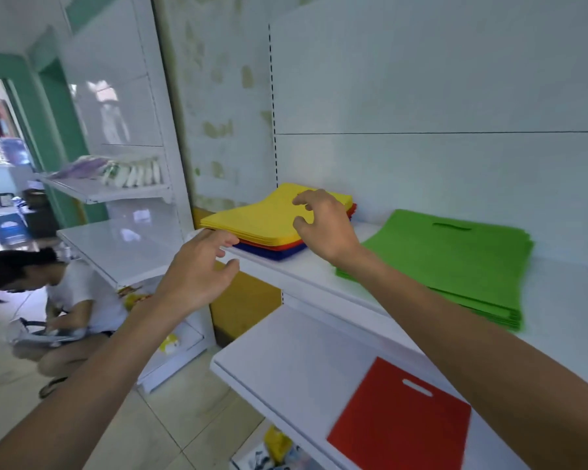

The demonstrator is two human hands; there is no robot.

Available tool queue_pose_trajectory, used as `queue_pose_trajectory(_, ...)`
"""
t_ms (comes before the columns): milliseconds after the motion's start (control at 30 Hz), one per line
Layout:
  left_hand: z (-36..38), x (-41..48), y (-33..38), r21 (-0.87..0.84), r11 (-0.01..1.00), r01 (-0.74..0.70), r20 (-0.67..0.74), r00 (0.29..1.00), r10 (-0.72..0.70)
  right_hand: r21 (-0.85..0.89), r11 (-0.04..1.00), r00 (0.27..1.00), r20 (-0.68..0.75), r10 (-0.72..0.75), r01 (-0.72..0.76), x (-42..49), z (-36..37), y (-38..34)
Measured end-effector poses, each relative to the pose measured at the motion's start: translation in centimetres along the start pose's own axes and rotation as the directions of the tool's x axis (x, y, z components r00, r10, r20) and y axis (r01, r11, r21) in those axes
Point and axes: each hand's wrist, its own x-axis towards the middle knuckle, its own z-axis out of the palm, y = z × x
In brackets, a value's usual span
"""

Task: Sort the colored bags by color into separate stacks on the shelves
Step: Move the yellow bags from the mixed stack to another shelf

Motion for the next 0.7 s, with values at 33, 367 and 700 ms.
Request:
queue_pose_trajectory(33,0.3,0.7,-0.7,-0.005,1.0,-0.003,0.003,1.0,0.003,-0.011,1.0,1.0,0.004,-0.003,0.003,0.7,0.6,0.0)
queue_pose_trajectory(367,3.9,9.6,-6.3,-0.072,0.996,-0.044,0.027,0.999,0.046,-0.052,0.998,0.999,0.008,0.032,-0.032,10.0,4.3,3.8)
queue_pose_trajectory(700,5.4,18.9,-11.4,-0.108,0.986,-0.127,0.045,0.99,0.132,-0.11,0.987,0.992,-0.057,0.115,-0.121,16.1,7.1,6.4)
